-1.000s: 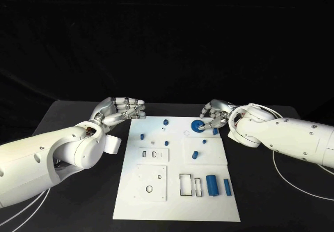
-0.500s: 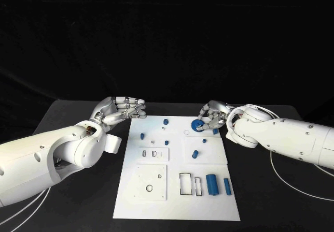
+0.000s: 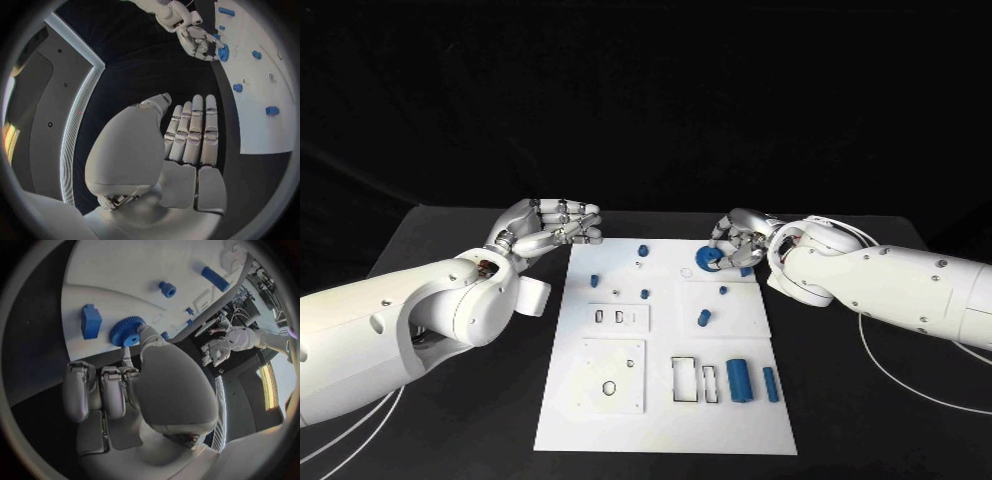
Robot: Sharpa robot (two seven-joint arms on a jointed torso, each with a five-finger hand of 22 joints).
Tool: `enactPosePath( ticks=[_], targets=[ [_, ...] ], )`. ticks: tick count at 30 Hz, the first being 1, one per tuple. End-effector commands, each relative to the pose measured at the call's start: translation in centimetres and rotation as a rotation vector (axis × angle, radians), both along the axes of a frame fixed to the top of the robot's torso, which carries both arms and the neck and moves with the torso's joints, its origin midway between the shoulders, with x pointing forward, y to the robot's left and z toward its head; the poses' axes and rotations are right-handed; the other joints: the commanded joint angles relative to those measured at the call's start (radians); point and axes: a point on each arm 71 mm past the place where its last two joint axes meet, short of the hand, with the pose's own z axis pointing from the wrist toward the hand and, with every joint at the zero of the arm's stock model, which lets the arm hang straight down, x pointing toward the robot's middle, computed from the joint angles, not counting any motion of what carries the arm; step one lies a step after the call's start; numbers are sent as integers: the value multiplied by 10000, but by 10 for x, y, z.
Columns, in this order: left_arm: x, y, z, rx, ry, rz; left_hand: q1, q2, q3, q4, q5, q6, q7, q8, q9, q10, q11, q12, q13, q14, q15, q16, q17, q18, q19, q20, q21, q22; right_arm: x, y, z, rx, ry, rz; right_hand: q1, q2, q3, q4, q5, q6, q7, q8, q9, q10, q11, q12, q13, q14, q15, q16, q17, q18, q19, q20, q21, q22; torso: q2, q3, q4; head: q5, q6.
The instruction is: Assemble the parts on the task board
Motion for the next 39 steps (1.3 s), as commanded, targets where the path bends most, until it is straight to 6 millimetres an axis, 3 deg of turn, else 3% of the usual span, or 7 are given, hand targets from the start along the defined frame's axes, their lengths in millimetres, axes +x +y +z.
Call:
enactPosePath(
  ticks=[1, 8, 11, 25, 33, 39],
  targets=[
    [-1, -2, 1, -102, -4, -191, -9, -68, 52, -7, -52, -33, 48, -38, -13, 14, 58, -60, -12, -47, 30, -67, 9, 42, 21, 35, 7, -12, -1, 2, -3, -496, -103, 230, 131, -13, 92, 5, -10, 99, 10, -46, -26, 1094, -38, 34, 2630, 1013, -25, 64, 2476, -89, 67, -8, 65, 989, 5, 1, 9, -7, -16],
    [-1, -2, 1, -93, 10, -182, -35, -84, 104, -31, -59, -28, 52, -48, -14, 15, 61, -58, -11, -50, 33, -89, 39, 42, 19, 38, 3, -21, -2, 3, -6, -984, -415, 314, 129, -68, 166, 4, -19, 101, 18, -87, -64, 1094, -34, 34, 2630, 1010, -24, 62, 2462, -89, 66, -9, 65, 994, 7, -2, 13, 2, -28],
    [-1, -2, 1, -91, 14, -180, -35, -84, 104, -31, -59, -28, 52, -48, -14, 15, 61, -58, -11, -50, 33, -89, 39, 42, 19, 38, 3, -21, -3, 4, -6, -1071, -581, 342, 130, -134, 410, 7, 181, 197, 10, -138, -142, 1094, -38, 34, 2630, 1012, -26, 64, 2476, -100, 92, -11, 98, 1047, 1, -1, 10, 12, -36],
    [0, -2, 1, -87, 21, -183, -35, -84, 104, -31, -59, -28, 52, -48, -14, 15, 61, -58, -11, -50, 33, -89, 39, 42, 19, 38, 3, -21, -15, 17, 5, -459, -1514, 575, 0, -346, 2076, -40, 508, 1045, -228, -233, -279, 1094, -255, 34, 2630, 1016, -209, 68, 2495, -153, 235, -169, 260, 1297, -16, -4, 5, 10, 37],
    [1, -3, 0, -95, 23, -206, -35, -84, 104, -31, -59, -28, 52, -48, -14, 15, 61, -58, -11, -50, 33, -89, 39, 42, 19, 38, 3, -21, -25, 41, 21, -1014, -2675, 1018, -63, -419, 2489, -105, 583, 1172, -266, -276, -264, 1094, -295, 34, 2630, 1023, -246, 74, 2528, -171, 280, -207, 309, 1370, -13, -8, 17, 22, 80],
    [1, -4, 0, -103, 33, -239, -56, -86, 128, -36, -62, -34, 60, -58, -16, 7, 67, -60, -11, -50, 37, -100, 53, 41, 19, 40, 1, -26, -33, 69, 27, -1517, -3428, 1489, -204, -621, 3069, -145, 583, 1250, -277, -362, -246, 1094, -312, 34, 2630, 1030, -268, 80, 2564, -193, 333, -235, 367, 1457, 0, -15, 50, 76, 65]
  ],
)
